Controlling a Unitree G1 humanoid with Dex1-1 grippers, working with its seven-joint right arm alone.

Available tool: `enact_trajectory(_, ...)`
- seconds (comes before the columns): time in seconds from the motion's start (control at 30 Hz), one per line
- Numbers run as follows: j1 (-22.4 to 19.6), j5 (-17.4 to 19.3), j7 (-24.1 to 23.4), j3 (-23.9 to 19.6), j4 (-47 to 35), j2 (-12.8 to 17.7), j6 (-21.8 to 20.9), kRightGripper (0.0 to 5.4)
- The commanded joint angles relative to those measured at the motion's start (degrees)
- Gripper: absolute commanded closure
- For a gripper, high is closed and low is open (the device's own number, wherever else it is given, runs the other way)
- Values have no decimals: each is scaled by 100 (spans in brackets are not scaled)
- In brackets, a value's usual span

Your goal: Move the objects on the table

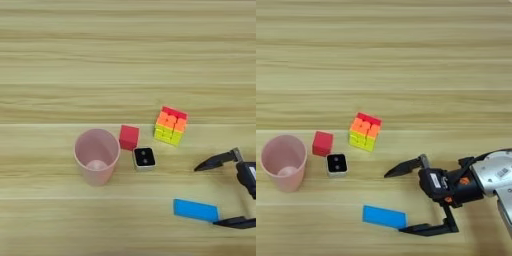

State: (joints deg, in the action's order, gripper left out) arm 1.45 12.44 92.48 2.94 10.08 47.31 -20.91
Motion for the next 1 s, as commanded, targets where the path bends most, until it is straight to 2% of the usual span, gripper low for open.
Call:
enact_trajectory(0.03,-141,-59,-222,-85,-37,269,-185,3)
enact_trajectory(0.47,-2,-252,-506,47,52,153,-451,3)
enact_trajectory(0.67,-36,-270,-590,101,146,102,-454,82)
enact_trajectory(0.77,-51,-163,-538,126,162,65,-394,110)
enact_trajectory(1.0,-94,-250,-595,202,267,39,-426,190)
